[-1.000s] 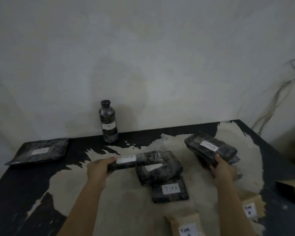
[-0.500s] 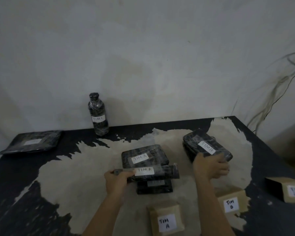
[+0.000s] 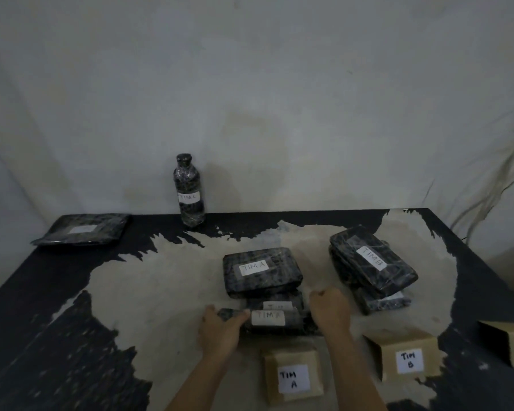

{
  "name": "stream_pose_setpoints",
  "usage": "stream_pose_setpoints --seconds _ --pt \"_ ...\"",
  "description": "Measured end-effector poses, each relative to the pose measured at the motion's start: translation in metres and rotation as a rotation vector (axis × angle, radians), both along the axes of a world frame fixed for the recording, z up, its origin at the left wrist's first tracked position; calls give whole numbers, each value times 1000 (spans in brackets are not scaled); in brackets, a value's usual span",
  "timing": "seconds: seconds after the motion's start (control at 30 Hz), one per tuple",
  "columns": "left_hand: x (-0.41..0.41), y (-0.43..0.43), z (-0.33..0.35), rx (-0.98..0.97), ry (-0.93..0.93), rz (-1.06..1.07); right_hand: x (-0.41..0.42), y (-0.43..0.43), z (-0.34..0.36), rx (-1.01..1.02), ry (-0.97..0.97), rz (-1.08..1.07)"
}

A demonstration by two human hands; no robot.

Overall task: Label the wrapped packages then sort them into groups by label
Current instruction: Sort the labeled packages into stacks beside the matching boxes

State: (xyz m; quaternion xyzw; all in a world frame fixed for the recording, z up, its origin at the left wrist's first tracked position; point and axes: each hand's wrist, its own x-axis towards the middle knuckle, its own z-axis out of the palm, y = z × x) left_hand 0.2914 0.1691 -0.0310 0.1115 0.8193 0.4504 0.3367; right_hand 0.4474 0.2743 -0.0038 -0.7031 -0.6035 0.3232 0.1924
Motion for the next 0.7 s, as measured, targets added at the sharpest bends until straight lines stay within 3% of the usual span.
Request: stream_pose_setpoints --seconds 0.23,0.5,0.7 --pt "-42 -3 15 60 95 27 -57 -15 27 156 -331 -14" --pt "-140 -8 29 39 90 181 -169 -20 40 276 -179 215" --pt "-233 -9 26 -13 60 305 -252 -7 40 198 -216 310"
